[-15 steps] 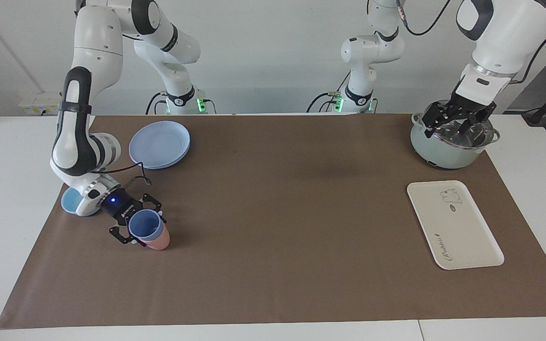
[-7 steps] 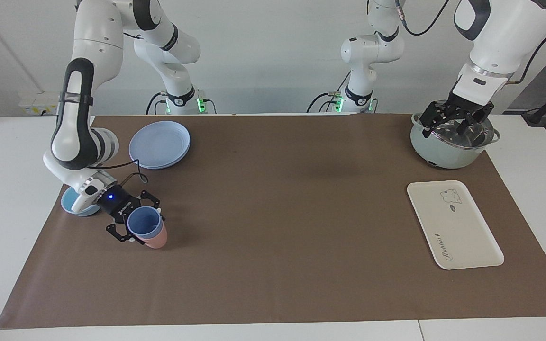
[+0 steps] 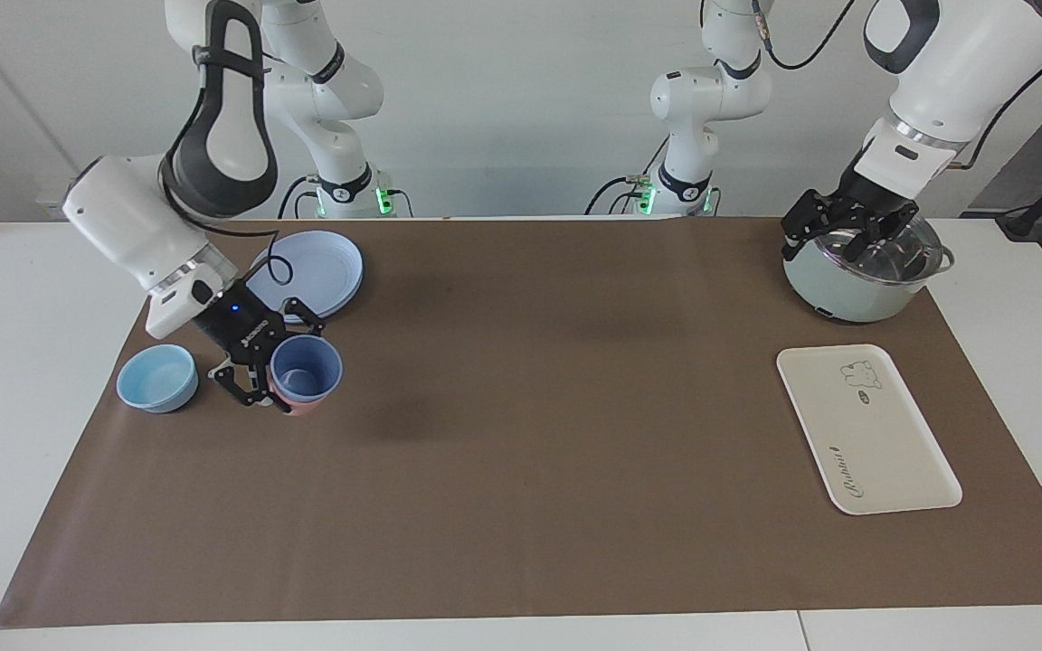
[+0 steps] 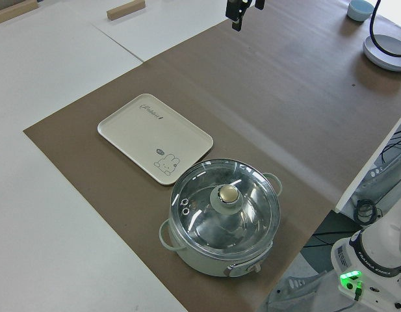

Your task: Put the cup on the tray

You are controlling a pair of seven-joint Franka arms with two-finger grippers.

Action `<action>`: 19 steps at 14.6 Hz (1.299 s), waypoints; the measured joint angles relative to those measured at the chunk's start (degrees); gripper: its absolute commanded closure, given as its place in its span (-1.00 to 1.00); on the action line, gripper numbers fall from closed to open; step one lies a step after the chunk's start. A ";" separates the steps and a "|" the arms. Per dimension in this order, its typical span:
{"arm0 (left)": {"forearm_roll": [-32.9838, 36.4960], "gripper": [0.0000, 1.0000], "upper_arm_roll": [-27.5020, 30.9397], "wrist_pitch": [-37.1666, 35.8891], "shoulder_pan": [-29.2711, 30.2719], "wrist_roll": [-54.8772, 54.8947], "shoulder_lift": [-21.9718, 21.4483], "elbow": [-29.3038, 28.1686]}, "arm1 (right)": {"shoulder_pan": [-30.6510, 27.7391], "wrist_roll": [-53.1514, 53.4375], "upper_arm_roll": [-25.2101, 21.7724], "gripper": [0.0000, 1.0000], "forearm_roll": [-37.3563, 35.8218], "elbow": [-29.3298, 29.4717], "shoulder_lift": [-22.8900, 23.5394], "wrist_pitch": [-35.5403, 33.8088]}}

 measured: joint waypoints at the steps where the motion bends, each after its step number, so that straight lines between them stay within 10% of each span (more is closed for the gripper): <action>1: -3.30 -1.00 0.01 0.89 -0.01 -0.16 0.00 -0.18 | 2.26 4.44 0.08 1.00 -2.99 1.23 -0.05 -0.66; 16: -29.80 -1.00 -0.93 33.33 -19.41 -8.88 8.37 -7.86 | 21.86 24.58 0.35 1.00 -21.97 11.06 4.77 -5.69; 19: -29.82 -0.62 -0.93 34.69 -21.85 -8.88 8.36 -9.74 | 22.25 24.58 0.36 1.00 -22.38 11.22 4.94 -5.92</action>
